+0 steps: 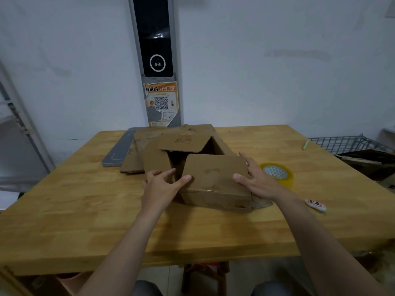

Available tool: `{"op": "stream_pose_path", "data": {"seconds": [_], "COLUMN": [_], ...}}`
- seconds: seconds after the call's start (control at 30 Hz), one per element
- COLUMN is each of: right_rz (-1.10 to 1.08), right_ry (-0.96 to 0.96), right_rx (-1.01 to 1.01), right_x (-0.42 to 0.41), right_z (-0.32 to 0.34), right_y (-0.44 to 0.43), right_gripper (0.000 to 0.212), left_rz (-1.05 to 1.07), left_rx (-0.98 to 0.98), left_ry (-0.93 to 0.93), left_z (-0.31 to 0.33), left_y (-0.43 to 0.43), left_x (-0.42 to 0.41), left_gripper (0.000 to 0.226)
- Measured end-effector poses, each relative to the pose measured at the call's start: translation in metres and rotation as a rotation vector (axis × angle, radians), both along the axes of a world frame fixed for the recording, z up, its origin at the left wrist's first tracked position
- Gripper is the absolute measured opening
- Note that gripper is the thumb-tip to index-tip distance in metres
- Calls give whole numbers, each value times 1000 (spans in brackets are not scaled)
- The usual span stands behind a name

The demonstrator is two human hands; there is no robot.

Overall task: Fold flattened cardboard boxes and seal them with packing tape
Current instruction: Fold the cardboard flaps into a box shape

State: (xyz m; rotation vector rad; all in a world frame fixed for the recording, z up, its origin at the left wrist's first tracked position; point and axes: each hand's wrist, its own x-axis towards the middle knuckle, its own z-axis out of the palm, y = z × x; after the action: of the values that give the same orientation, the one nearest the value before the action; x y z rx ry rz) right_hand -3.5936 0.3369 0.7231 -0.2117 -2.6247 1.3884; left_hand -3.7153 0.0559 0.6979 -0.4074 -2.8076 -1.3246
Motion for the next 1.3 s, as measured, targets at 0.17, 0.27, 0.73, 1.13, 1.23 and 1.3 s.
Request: {"op": "stream_pose_path", "data": {"seconds": [0.17, 0.27, 0.73, 1.13, 1.23, 1.3], "right_rz": [-53, -129, 18, -24, -9, -8], "right_ry": [70, 138, -160, -94, -88, -138], "right_rx": [88, 131, 457, 536, 515, 496], "right_x": [-6, -7, -30, -26, -25, -25], "right_z": [-3, -14, 4, 23, 27, 26], "right_y": [1, 2, 10, -22, -34, -41], "right_gripper": [113, 111, 109, 96, 98, 103], "left_rz": [103, 101, 180, 108, 110, 147], "left_rx": [-23, -6, 121, 38, 6, 1], "left_ry": [46, 70, -62, -31, -28, -6], "left_z": [0, -9, 8, 45, 48, 46], "left_y": [11, 17, 25, -16, -31, -38], "left_x": [5, 11, -3, -5, -3, 1], "left_gripper": [85, 83, 19, 32, 31, 24]}}
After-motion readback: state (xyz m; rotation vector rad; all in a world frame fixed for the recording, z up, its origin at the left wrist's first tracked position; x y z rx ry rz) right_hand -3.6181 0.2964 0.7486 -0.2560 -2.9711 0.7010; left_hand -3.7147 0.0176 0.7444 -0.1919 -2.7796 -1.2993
